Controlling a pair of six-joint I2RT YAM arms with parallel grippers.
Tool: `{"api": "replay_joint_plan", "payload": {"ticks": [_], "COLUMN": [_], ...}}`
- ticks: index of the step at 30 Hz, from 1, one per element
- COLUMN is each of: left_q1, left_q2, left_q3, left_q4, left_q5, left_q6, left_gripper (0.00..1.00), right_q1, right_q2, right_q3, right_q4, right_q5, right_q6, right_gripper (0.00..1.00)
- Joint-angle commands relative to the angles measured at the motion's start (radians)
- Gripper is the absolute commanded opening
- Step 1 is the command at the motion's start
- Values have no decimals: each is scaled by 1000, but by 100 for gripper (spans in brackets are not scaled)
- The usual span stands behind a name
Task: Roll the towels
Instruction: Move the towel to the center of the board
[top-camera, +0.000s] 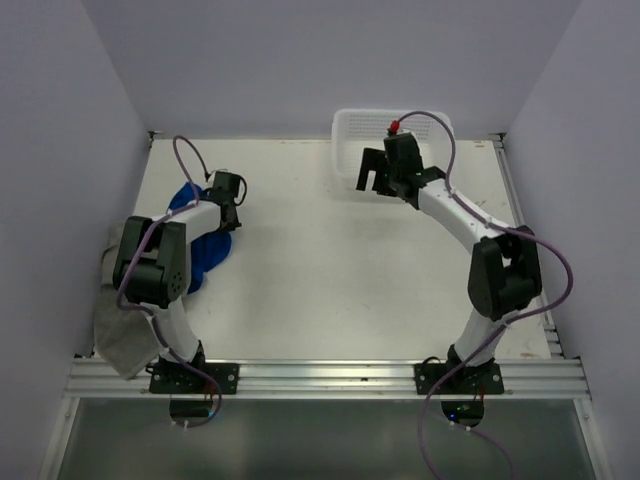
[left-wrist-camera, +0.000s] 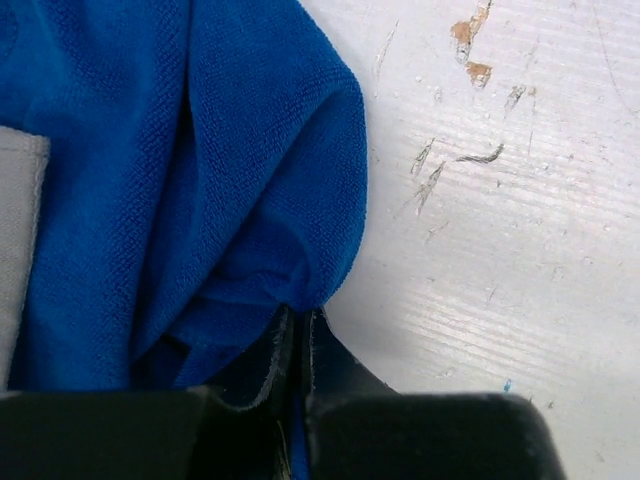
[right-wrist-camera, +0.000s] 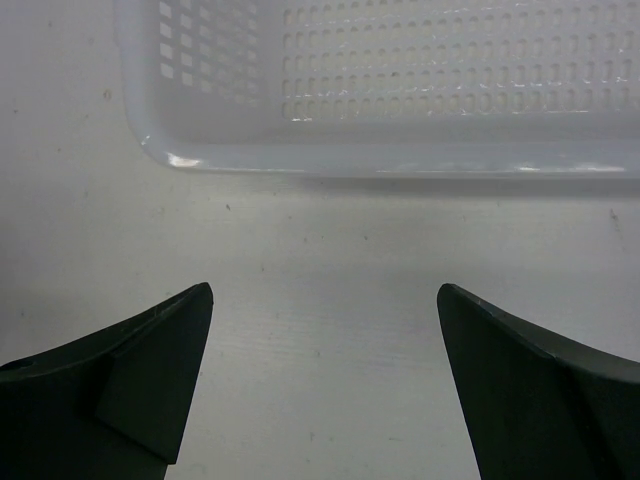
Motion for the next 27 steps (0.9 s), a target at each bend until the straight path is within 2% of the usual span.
{"api": "replay_joint_plan", "payload": {"ticks": [1,4,7,8,12,14,16,19,21,27], "left_q1": [4,4,7,10,10,12,10,-2,-19,-140], "left_q2": [-70,-153,-213,-219,-273,-290,-316,-371,-418,-553], "left_q3": [60,148,293,386,556,632,665,648,581,337], "left_q4": [-35,-86,-158,-213,-284,-317,-330,-287,-255,-132], "left_q5": [2,-14,-55,-63,-74,-42,55,210,322,471], "left_q6": [-13,-4,15,26,64,67,61,32,12,-68], "left_gripper": [0,0,0,0,0,0,0,0,0,0], "right_q1": [1,1,1,1,1,3,3,3,1,3], "right_q2": [-180,-269,-342,-359,-457,-517,-548,-593,-620,-737], "right_q3": [-64,-110,-134,-137,-175,-204,-218,-221,-217,-236], "right_q4": [-29,-55,-93,-107,-157,-173,-190,-215,-230,-288], "right_q5": [-39,-70,-127,-137,-159,-144,-144,-127,-121,-69], "right_q6": [14,27,38,38,37,34,31,32,34,41], "right_gripper": [99,99,99,99,99,99,99,99,99,99]}}
